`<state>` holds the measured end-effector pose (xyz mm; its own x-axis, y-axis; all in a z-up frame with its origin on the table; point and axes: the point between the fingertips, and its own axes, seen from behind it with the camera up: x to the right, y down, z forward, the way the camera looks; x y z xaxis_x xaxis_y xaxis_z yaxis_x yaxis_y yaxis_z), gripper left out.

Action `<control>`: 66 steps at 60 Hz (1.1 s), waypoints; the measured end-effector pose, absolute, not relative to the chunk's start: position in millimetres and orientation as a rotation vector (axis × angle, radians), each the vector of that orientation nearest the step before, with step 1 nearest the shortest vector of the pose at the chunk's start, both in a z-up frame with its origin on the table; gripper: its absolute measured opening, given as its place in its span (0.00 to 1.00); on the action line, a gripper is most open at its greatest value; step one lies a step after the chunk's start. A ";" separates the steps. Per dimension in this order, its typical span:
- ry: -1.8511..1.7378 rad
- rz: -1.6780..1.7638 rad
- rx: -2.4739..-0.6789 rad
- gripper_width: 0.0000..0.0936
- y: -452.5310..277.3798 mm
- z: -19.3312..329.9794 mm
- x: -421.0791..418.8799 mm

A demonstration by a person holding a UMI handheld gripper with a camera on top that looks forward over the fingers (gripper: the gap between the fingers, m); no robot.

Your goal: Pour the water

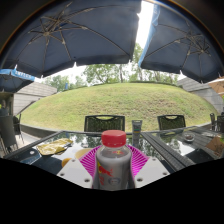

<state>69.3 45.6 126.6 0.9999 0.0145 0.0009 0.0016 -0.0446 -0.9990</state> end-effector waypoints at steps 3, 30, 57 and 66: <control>-0.029 0.005 -1.608 0.37 45.3 126.9 67.5; -0.811 -1.030 -1.342 0.33 114.6 190.3 98.3; -1.792 -1.801 -0.600 0.34 156.6 137.1 48.2; -1.741 -1.715 -0.692 0.33 157.9 134.2 48.0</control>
<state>48.0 157.9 134.2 -0.6890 -0.0412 0.7236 0.7229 0.0325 0.6902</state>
